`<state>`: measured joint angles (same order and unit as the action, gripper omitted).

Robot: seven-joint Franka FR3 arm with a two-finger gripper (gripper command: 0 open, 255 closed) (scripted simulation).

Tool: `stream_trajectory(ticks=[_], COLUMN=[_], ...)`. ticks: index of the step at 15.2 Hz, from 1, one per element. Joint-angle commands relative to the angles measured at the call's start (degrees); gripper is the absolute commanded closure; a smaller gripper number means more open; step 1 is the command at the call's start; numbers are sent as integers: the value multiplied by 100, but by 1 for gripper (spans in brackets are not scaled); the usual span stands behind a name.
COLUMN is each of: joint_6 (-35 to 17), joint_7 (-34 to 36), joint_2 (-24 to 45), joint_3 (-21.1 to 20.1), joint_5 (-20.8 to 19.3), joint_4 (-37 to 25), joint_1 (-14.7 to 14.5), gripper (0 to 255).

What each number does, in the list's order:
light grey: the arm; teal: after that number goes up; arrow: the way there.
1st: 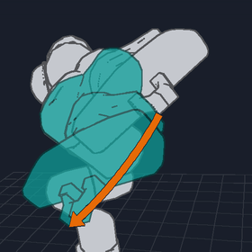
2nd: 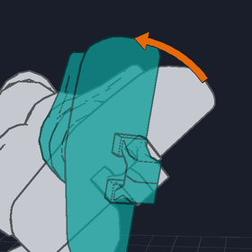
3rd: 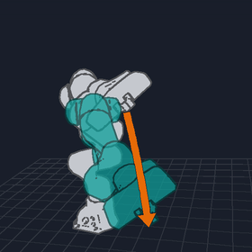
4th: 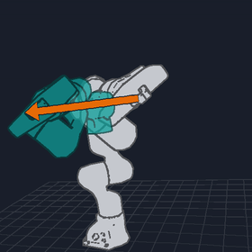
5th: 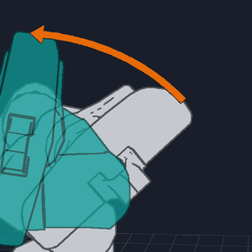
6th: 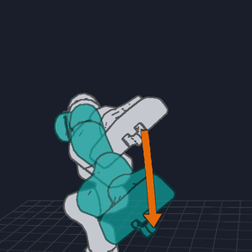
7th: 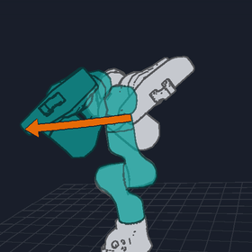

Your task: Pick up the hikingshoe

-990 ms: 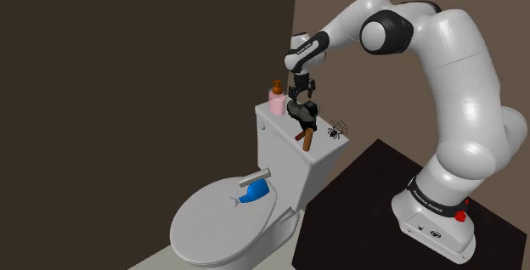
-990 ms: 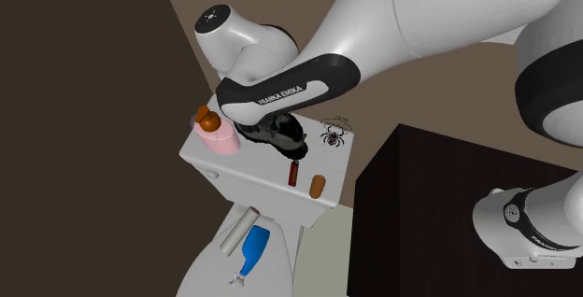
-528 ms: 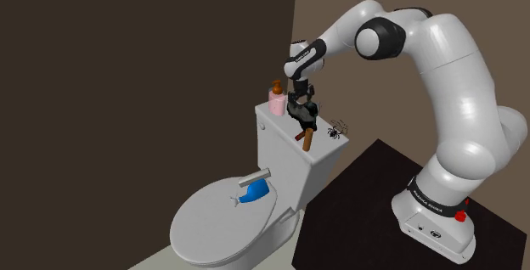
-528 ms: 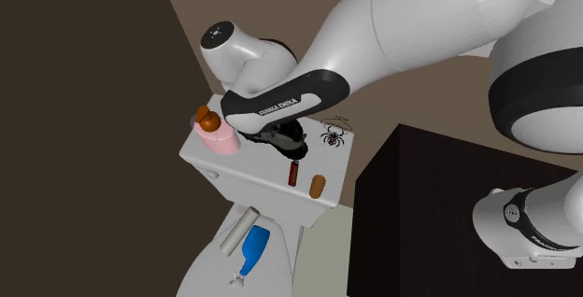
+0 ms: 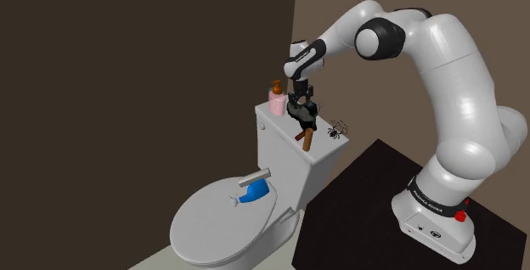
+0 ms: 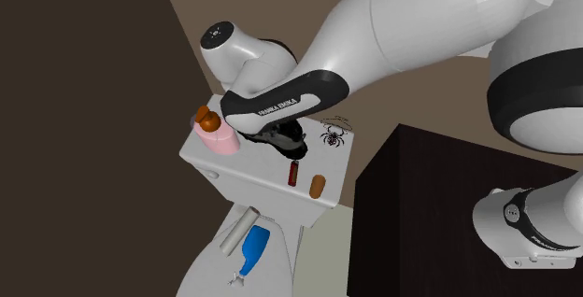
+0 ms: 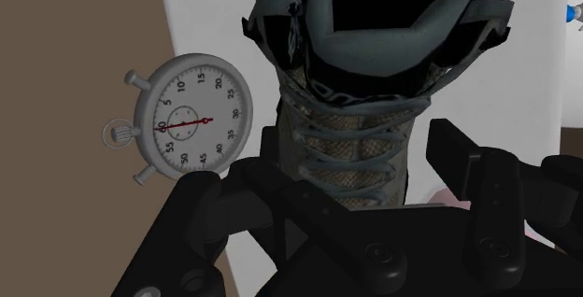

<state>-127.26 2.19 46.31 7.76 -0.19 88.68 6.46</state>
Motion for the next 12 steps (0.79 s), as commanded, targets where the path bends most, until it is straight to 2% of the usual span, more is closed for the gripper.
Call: stream_trajectory(ticks=[1,12], joint_6=[3,462], joint_7=[1,-30], joint_2=[8,-522], joint_3=[-3,37], joint_5=[1,-36], joint_4=[9,77], joint_1=[-2,-27], gripper=[255,255])
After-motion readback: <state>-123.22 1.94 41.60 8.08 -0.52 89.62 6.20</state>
